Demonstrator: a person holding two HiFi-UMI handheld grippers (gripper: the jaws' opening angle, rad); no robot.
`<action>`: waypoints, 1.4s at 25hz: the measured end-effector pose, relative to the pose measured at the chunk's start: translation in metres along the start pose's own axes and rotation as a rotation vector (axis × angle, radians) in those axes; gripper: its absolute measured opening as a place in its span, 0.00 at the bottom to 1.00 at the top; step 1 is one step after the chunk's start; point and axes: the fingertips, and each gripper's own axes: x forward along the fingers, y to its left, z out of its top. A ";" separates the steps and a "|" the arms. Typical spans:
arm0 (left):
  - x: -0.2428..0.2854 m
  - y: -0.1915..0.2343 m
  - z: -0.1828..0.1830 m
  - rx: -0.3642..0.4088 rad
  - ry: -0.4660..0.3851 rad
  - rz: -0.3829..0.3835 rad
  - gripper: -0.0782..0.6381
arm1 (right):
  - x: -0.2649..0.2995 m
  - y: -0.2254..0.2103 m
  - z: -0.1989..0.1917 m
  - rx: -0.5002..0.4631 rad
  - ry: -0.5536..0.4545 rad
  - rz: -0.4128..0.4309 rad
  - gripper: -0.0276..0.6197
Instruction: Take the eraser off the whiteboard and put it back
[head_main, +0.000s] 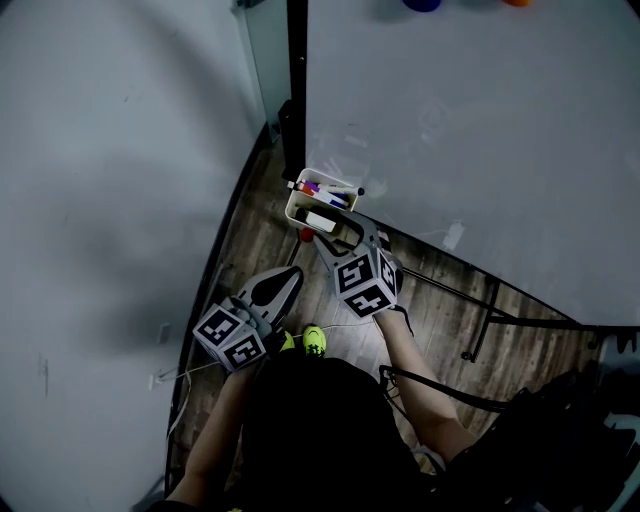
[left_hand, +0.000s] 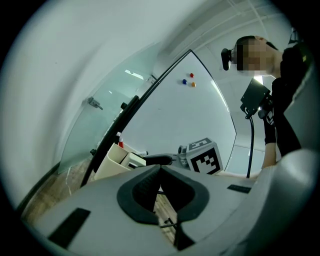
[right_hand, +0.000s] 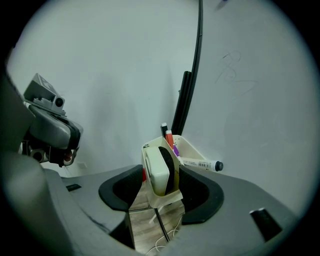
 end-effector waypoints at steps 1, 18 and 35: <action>0.000 0.000 0.000 0.000 -0.001 0.000 0.14 | 0.001 -0.001 0.001 -0.002 0.000 0.000 0.37; -0.011 0.004 0.007 0.002 -0.014 0.010 0.14 | 0.009 -0.001 -0.002 -0.048 0.025 -0.019 0.30; -0.018 -0.010 0.019 0.032 -0.023 -0.009 0.14 | -0.008 -0.003 0.011 -0.018 -0.020 -0.047 0.27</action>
